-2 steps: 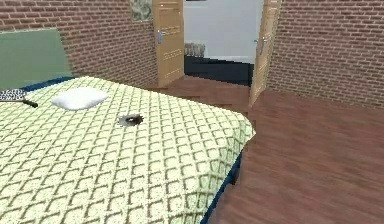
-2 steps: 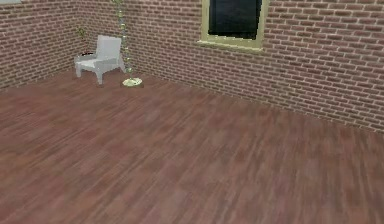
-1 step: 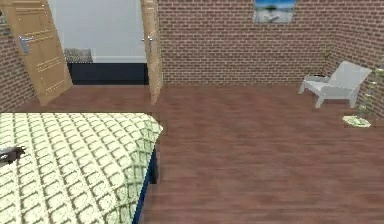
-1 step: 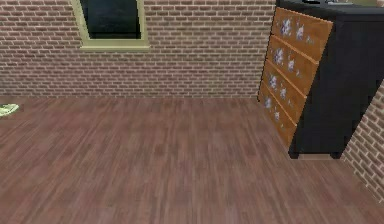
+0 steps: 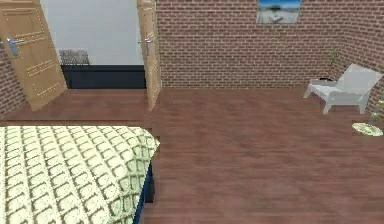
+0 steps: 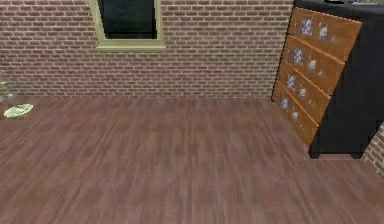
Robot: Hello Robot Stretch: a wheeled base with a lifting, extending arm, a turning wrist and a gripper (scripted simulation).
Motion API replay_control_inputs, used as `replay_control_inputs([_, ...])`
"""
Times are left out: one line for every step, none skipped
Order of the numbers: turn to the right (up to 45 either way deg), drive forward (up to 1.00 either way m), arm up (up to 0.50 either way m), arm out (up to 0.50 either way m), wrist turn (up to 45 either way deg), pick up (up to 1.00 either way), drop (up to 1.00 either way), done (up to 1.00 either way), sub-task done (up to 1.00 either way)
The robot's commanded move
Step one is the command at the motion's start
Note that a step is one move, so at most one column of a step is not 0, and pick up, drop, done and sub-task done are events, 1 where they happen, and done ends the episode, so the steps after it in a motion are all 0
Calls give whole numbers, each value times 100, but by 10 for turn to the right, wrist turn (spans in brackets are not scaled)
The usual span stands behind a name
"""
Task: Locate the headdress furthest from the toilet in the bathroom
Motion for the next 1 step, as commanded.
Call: replay_control_inputs([450,0,0,0,0,0,0,0,0])
